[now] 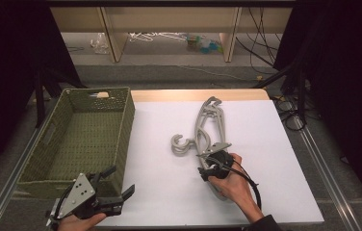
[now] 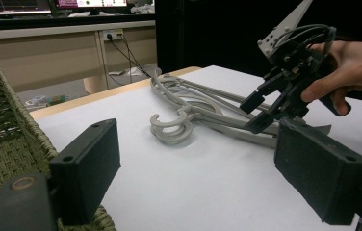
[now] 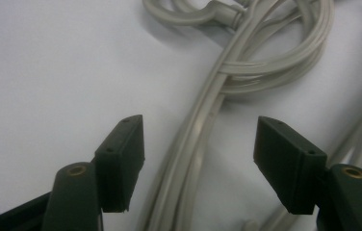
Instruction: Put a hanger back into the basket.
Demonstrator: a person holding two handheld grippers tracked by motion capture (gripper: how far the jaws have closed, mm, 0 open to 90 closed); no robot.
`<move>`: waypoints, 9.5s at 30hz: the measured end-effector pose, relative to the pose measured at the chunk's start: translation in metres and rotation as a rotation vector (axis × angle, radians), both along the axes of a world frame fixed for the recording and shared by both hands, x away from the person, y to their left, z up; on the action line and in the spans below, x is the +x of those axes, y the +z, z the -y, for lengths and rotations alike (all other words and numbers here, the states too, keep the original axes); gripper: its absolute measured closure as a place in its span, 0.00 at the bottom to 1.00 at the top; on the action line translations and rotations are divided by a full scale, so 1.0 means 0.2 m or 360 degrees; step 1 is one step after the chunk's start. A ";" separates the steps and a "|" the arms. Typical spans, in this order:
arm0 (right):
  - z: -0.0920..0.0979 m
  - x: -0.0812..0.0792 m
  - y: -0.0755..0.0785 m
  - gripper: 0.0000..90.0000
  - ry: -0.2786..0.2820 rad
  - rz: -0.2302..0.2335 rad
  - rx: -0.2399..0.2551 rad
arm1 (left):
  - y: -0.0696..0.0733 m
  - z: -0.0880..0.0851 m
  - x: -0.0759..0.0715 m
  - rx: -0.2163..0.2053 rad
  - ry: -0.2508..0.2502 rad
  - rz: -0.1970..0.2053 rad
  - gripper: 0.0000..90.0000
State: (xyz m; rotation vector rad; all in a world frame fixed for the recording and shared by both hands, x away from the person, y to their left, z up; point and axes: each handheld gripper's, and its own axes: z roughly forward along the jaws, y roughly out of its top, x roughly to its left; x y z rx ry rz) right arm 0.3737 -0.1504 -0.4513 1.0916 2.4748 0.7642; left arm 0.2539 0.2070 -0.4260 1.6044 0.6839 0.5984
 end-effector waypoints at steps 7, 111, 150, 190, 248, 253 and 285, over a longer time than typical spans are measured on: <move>-0.04 0.07 -0.03 0.53 0.0006 -0.0052 -0.0061 | 0.00 0.00 -0.01 0.0028 0.0001 -0.0005 0.18; 0.29 -0.21 0.27 0.91 0.0777 -0.0378 0.0696 | 0.03 0.47 0.35 0.0636 -0.0344 -0.0236 0.33; 0.35 -0.18 0.32 0.60 0.0765 -0.0085 0.0430 | 0.00 0.57 0.40 0.1120 -0.0672 0.0136 0.82; 0.36 -0.25 0.26 0.37 0.0393 0.0177 0.0637 | 0.48 0.04 0.45 -0.0274 -0.0122 -0.0631 0.88; 0.36 -0.23 0.17 0.35 0.0398 0.0069 0.0622 | 0.31 -0.99 0.73 -0.0012 0.0186 -0.0566 0.87; 0.35 -0.22 0.17 0.35 0.0405 0.0068 0.0609 | 0.28 -0.99 0.76 0.0032 0.0195 -0.0630 0.87; 0.35 -0.22 0.16 0.32 0.0371 0.0080 0.0601 | 0.26 -0.90 0.69 0.0309 0.0767 -0.0747 0.62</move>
